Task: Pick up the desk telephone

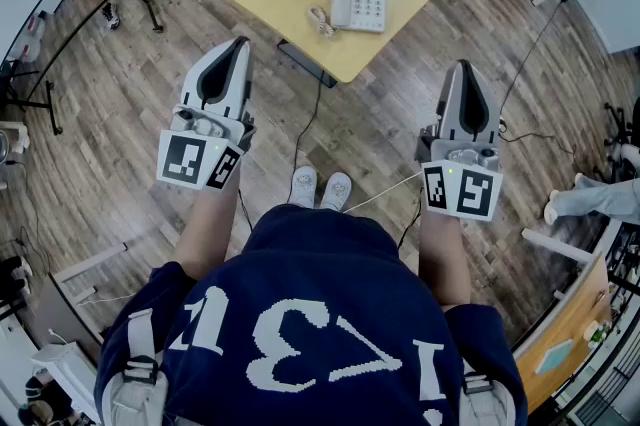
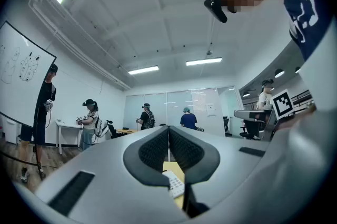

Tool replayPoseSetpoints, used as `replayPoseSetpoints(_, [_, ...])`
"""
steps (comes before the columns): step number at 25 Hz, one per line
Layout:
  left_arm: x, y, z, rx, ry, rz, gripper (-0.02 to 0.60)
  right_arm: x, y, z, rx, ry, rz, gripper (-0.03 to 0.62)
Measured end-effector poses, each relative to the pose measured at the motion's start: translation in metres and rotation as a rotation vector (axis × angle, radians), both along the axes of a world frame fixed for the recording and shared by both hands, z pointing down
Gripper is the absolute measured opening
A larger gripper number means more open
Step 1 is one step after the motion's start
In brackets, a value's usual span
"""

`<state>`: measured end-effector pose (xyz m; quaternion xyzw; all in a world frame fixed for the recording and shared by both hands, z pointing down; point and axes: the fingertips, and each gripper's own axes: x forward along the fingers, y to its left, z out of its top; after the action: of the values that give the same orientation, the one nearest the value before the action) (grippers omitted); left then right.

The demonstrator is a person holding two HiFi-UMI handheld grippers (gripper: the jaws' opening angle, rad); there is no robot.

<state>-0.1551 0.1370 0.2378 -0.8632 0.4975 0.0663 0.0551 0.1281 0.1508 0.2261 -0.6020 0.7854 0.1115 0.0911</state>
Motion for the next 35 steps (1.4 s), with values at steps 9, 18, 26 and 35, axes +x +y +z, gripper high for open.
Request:
replayPoseSetpoints(9, [0.015,-0.009,-0.005,0.008,0.015,-0.042,0.015,0.003,-0.001,-0.005,-0.014,-0.104,-0.139,0.028])
replayPoseSetpoints(18, [0.034,-0.028,-0.005,0.025,0.006,-0.096,0.015,0.028,-0.032,-0.004,-0.036,-0.115,-0.19,0.028])
replayPoseSetpoints(26, [0.027,-0.08,0.004,0.028,0.013,-0.103,0.015,0.018,-0.084,0.01,-0.068,-0.094,-0.204,0.028])
replayPoseSetpoints(35, [0.001,-0.209,0.002,0.047,0.035,-0.096,0.015,-0.006,-0.205,0.004,-0.084,-0.084,-0.204,0.028])
